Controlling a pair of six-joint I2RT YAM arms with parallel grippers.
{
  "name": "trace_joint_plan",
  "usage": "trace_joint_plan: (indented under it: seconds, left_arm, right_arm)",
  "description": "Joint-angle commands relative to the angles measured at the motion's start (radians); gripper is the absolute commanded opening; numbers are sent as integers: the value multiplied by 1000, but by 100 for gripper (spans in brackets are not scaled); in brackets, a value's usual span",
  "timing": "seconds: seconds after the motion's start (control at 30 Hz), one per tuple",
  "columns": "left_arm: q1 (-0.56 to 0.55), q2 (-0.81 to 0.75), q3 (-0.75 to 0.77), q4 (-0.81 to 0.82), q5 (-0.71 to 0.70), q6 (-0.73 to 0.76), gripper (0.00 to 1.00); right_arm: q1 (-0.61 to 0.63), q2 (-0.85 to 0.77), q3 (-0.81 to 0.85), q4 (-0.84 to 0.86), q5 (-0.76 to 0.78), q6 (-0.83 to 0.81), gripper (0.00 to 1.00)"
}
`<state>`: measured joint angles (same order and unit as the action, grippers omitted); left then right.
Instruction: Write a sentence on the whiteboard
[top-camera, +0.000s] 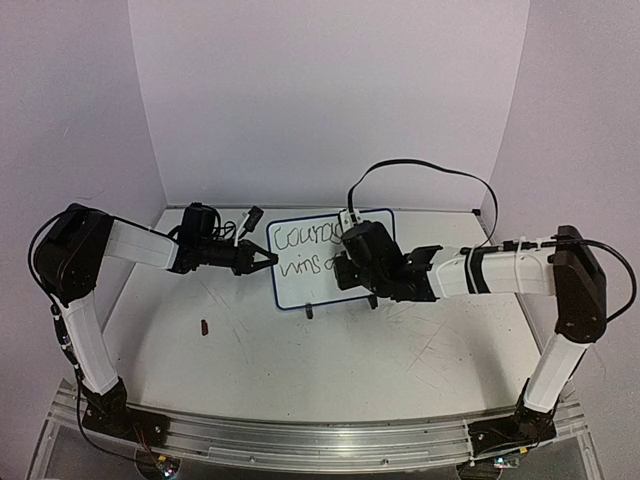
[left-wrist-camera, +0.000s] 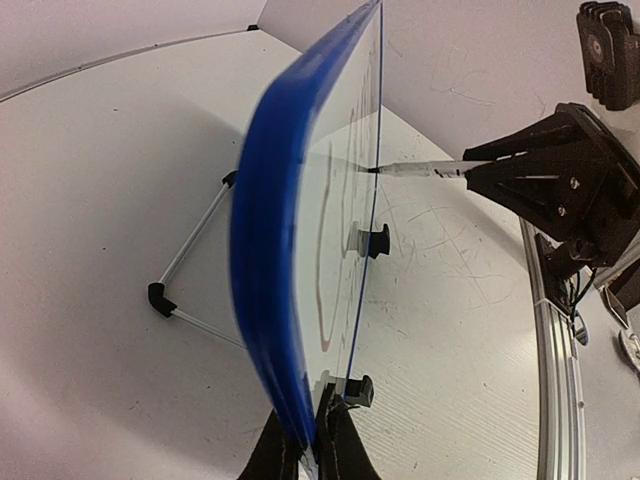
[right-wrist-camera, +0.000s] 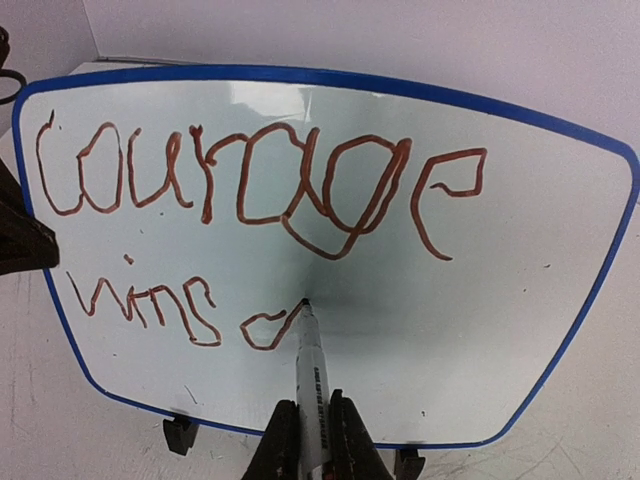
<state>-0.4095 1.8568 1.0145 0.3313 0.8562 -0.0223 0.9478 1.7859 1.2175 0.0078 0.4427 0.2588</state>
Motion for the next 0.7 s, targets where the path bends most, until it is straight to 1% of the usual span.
trace_joint_plan:
  seconds: [0.0, 0.1, 0.13, 0.27, 0.67]
  left_arm:
    - [10, -1, 19, -49, -155, 84, 0]
    - [10, -2, 19, -49, -155, 84, 0]
    - [10, -4, 17, -49, -155, 84, 0]
    - [10, -2, 18, -49, -156, 85, 0]
    - [11, -5, 18, -51, -154, 85, 0]
  right_arm:
    - [-13, -53, 25, 43, 32, 4, 0]
    - [-13, -48, 24, 43, 6, 14, 0]
    - [-11, -59, 14, 49, -24, 17, 0]
    - [-9, -83, -21, 71, -63, 11, 0]
    - [-10, -44, -19, 57, -38, 32, 0]
